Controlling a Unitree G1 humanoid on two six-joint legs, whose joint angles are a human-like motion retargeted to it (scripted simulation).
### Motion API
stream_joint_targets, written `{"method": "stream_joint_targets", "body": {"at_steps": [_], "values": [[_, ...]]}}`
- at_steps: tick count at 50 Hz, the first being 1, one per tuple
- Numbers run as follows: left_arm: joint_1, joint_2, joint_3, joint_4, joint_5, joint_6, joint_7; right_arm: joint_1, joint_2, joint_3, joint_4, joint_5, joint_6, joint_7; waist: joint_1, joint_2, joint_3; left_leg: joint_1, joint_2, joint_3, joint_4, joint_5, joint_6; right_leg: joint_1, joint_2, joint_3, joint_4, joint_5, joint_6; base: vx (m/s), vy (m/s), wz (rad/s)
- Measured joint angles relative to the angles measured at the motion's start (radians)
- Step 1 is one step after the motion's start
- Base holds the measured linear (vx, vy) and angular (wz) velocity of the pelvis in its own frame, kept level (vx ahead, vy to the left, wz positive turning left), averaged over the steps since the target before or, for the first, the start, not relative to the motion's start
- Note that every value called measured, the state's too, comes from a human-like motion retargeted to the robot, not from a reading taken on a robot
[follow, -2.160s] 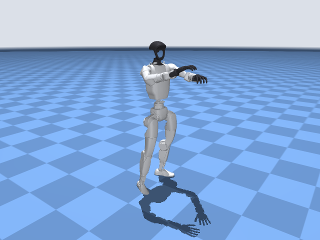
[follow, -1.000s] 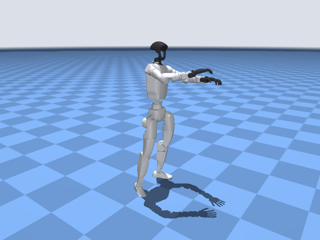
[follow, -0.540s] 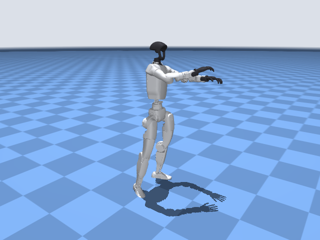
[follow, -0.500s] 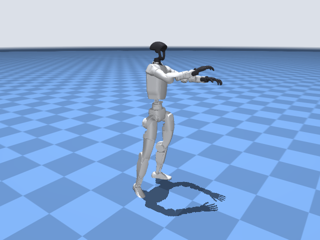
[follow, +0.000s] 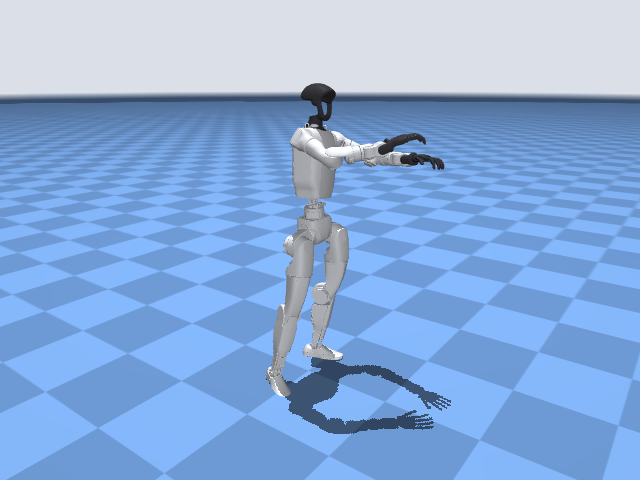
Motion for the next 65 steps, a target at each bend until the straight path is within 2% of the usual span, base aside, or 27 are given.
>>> {"method": "stream_joint_targets", "body": {"at_steps": [6,12,17,26,33,46,58,65], "values": [[0.045,-0.059,-0.01,0.043,-0.007,-0.002,0.007,0.021,-0.058,0.012,-0.062,0.003,-0.008,-0.002,-0.045,0.009,0.01,0.012,0.005,0.031,0.001,-0.002,0.001,-0.006,0.009,0.032,-0.002,0.002,-0.001,-0.02,-0.03,-0.27],[0.01,-0.083,0.009,-0.009,0.032,-0.003,0.025,0.067,-0.054,0.054,0.03,-0.036,-0.014,0.069,-0.081,0.027,0.016,0.024,0.013,0.069,0.003,-0.003,0.001,-0.018,0.022,0.07,-0.003,0.004,0.002,-0.02,-0.04,-0.33],[-0.023,-0.084,0.044,-0.078,0.033,-0.003,0.066,0.097,-0.054,0.048,0.072,-0.057,-0.017,0.072,-0.113,0.046,0.018,0.033,0.019,0.098,0.003,-0.003,0.002,-0.027,0.032,0.099,-0.005,0.006,0.008,-0.01,-0.05,-0.31],[-0.011,-0.104,0.029,-0.068,0.011,0.005,0.049,0.035,-0.144,0.001,-0.048,-0.036,-0.011,0.044,-0.189,0.091,0.032,0.045,0.025,0.132,0.0,0.003,0.002,-0.034,0.046,0.132,-0.01,0.003,0.011,0.0,-0.05,-0.19],[0.004,-0.157,-0.008,-0.008,-0.012,0.01,0.005,0.019,-0.195,-0.008,-0.099,-0.024,-0.003,0.038,-0.247,0.121,0.037,0.049,0.027,0.134,0.0,0.008,0.0,-0.027,0.048,0.133,-0.017,-0.005,0.009,0.0,0.0,0.0],[-0.086,-0.208,0.043,-0.131,0.037,0.012,0.075,0.132,-0.184,0.017,0.057,-0.069,-0.013,0.11,-0.306,0.161,0.019,0.044,0.038,0.116,0.002,0.016,-0.012,-0.012,0.056,0.11,-0.028,-0.018,0.004,0.0,0.0,0.0],[-0.057,-0.33,-0.034,-0.01,0.054,0.016,0.025,0.041,-0.261,-0.028,-0.068,-0.035,-0.004,0.05,-0.36,0.184,0.017,0.045,0.043,0.109,0.004,0.021,-0.014,-0.003,0.06,0.102,-0.032,-0.031,-0.002,0.0,0.0,0.0],[-0.1,-0.338,-0.021,-0.044,0.062,0.013,0.06,0.077,-0.258,0.003,-0.034,-0.055,-0.004,0.074,-0.37,0.19,0.017,0.046,0.047,0.112,0.003,0.023,-0.016,-0.002,0.065,0.104,-0.034,-0.033,-0.003,0.0,0.0,0.0]]}}
